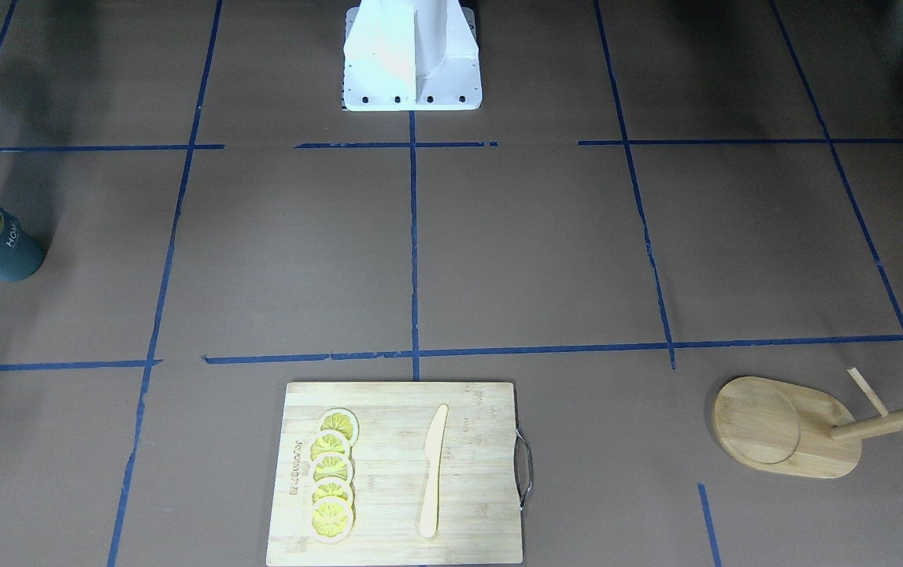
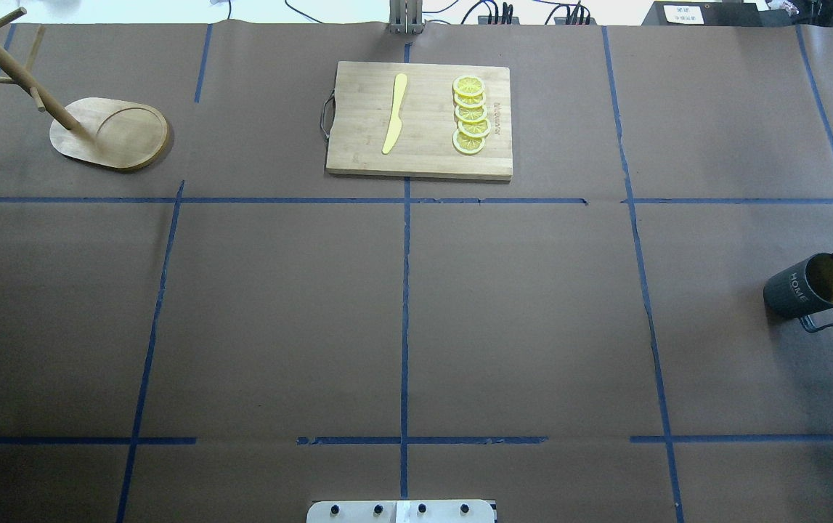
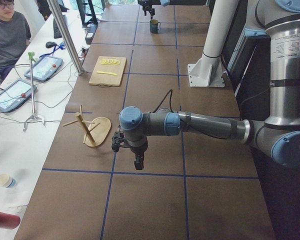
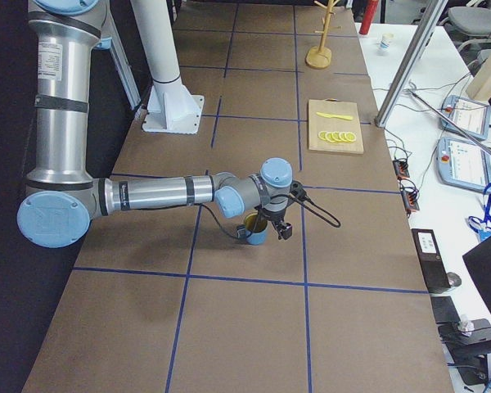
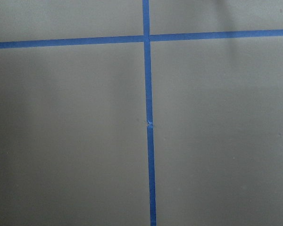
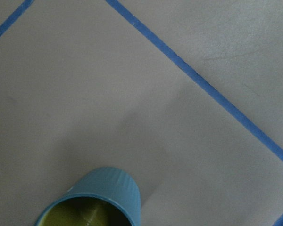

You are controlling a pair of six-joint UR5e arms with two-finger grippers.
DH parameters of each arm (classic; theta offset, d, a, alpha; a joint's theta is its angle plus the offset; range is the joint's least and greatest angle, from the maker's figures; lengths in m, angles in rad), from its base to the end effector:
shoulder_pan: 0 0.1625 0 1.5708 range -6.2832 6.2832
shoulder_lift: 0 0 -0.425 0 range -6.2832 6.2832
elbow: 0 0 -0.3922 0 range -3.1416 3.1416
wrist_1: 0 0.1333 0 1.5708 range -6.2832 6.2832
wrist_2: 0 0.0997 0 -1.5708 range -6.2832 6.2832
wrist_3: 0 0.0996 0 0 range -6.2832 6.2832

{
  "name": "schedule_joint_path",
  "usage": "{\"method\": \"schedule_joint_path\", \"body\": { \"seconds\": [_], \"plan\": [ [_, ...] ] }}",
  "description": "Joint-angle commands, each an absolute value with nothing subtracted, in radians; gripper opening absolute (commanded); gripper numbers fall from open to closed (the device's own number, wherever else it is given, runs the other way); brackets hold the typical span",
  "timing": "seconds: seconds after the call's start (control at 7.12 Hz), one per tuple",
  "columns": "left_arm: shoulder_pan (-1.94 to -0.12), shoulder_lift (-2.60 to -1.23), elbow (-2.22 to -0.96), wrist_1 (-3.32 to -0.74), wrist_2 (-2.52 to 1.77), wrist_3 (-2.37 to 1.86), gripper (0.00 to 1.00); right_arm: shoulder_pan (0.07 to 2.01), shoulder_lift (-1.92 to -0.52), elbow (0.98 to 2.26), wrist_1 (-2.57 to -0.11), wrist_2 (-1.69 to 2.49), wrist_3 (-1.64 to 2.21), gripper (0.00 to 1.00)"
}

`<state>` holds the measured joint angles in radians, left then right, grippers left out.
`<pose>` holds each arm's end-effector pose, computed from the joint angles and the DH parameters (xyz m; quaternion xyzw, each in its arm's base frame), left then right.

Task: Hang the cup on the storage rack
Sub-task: 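Lower the right gripper onto the dark teal mug and grasp it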

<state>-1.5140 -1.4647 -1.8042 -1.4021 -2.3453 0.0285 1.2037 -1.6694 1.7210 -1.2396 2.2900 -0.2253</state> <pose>-0.0385 -0.4436 0.6106 -0.0245 0.3773 0.0317 0.9252 -0.1056 -0.4633 0.5975 0.1531 -0.3572 -0.3323 0.8594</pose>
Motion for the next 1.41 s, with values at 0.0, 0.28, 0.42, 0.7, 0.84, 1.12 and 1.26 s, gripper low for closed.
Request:
{"method": "schedule_joint_path", "body": {
  "seconds": [0.0, 0.28, 0.42, 0.7, 0.84, 1.12, 1.26],
  "plan": [
    [-1.514, -1.463, -1.804, -1.401, -2.345, 0.028, 1.00, 1.148, -1.678, 1.706, -1.239, 2.258, -0.219, 1.00],
    [-1.514, -1.463, -1.802, -1.401, -2.345, 0.029, 1.00, 1.114, -1.675, 1.666, -1.239, 2.244, -0.218, 0.99],
    [-1.513, -1.463, -1.802, -1.401, -2.345, 0.028, 1.00, 1.109, -1.663, 1.648, -1.239, 2.244, -0.218, 0.87],
    [-1.513, -1.463, -1.801, -1.401, -2.345, 0.029, 1.00, 1.106, -1.652, 1.646, -1.238, 2.244, -0.218, 0.03],
    [-1.513, -1.463, -1.802, -1.402, -2.347, 0.029, 1.00, 1.106, -1.649, 1.646, -1.239, 2.244, -0.215, 0.02],
    [-1.513, -1.463, -1.802, -1.401, -2.347, 0.029, 1.00, 1.106, -1.638, 1.651, -1.241, 2.244, -0.206, 0.00],
    [-1.514, -1.463, -1.805, -1.401, -2.347, 0.028, 1.00, 1.108, -1.635, 1.672, -1.246, 2.250, -0.146, 0.00]
  ]
}}
